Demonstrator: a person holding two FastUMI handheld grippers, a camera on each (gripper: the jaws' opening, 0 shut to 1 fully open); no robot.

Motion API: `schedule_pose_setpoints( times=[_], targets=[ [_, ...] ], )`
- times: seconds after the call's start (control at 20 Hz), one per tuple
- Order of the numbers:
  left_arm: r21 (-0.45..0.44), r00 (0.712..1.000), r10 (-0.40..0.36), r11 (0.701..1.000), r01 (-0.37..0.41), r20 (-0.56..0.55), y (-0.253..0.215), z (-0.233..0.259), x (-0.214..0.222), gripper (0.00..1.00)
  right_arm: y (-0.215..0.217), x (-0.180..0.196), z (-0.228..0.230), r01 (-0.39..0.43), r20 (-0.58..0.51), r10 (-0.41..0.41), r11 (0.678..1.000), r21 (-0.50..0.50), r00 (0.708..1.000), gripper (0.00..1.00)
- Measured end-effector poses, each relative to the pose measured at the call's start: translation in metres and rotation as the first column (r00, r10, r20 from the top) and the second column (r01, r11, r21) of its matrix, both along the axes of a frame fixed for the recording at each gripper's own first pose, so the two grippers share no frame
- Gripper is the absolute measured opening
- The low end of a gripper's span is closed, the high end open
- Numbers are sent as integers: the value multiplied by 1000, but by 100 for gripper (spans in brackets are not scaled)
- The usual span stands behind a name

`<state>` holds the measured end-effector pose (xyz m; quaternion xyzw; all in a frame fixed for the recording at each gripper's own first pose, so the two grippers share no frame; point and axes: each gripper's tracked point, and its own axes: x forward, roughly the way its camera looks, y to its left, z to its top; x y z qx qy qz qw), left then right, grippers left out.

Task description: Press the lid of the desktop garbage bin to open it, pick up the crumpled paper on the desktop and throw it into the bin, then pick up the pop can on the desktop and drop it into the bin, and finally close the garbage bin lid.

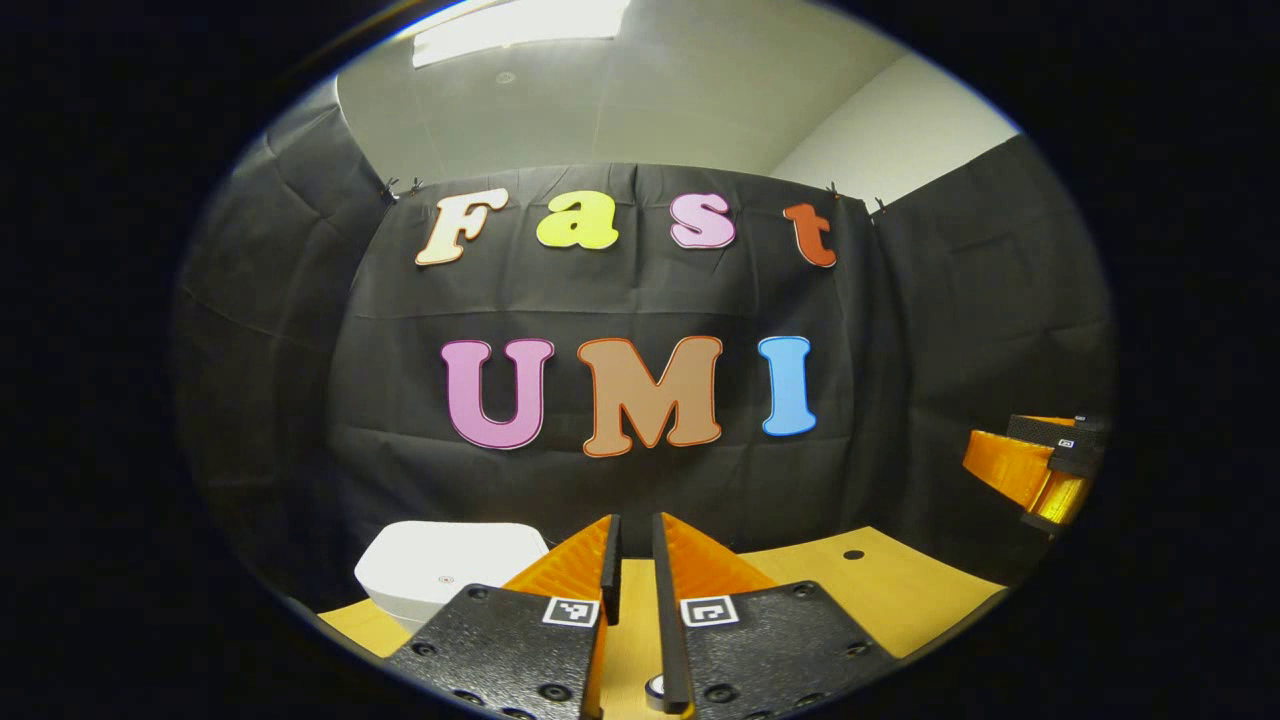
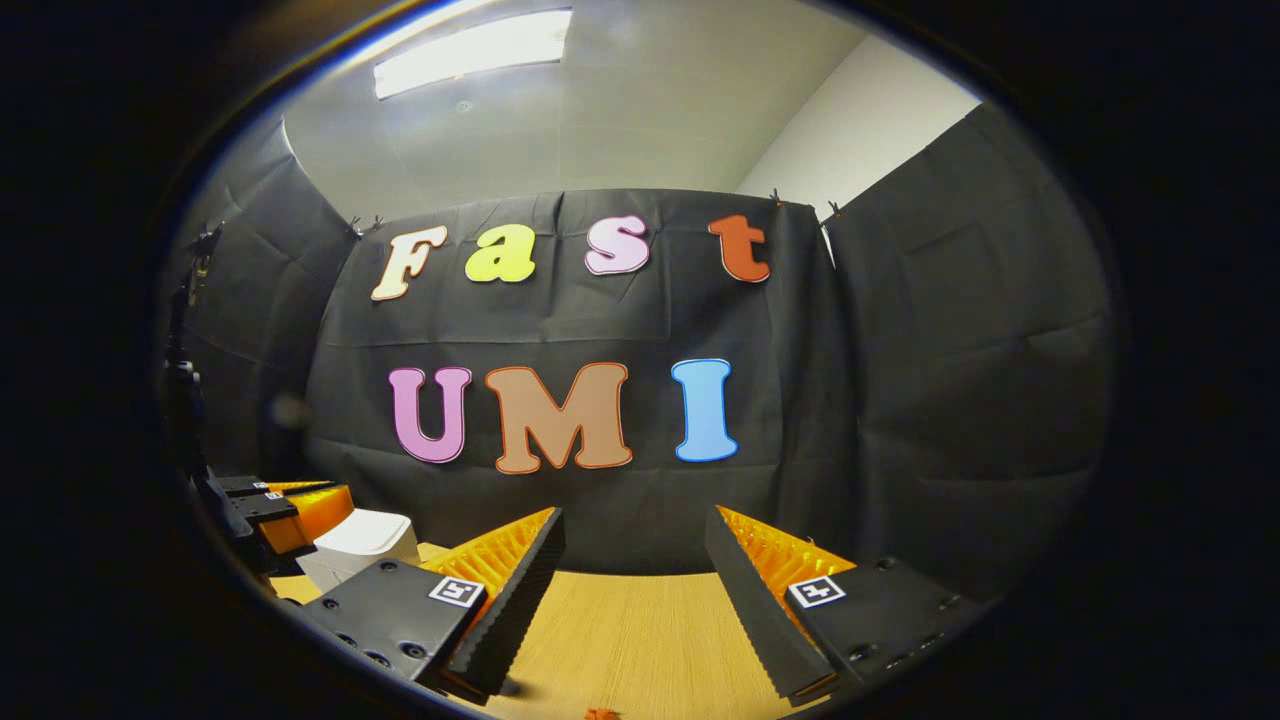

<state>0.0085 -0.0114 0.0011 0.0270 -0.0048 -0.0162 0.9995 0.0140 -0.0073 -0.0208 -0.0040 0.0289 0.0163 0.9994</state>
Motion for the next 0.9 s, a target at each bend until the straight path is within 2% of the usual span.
schedule_pose_setpoints(
  times=[0.1, 0.15, 0.25, 0.5, 0.7, 0.9],
  targets=[
    [4, 1000, 18, 1000, -18, 1, 5, 0, 2, 12, 0, 1, -1, -3, -1, 3, 1000, -2, 1000, 94],
    [4, 1000, 16, 1000, -16, -3, 5, -1, 3, 3, 2, 2, -2, -4, -3, 4, 1000, -3, 1000, 94],
    [11, 999, 40, 999, -40, -8, 14, -2, 3, 0, 3, 2, -2, -7, -2, 7, 1000, -3, 1000, 96],
    [8, 997, 73, 997, -73, -17, 31, -6, 11, 0, 4, 5, -2, -7, 2, 7, 1000, -1, 1000, 96],
    [57, 986, 165, 985, -164, -10, 72, -10, 26, 0, 5, 8, -9, -7, -15, 6, 1000, -8, 1000, 96],
    [51, 968, 246, 968, -244, -39, 111, -24, 38, 0, 5, 8, -12, 1, -24, -2, 1000, -15, 1000, 94]
  ],
)
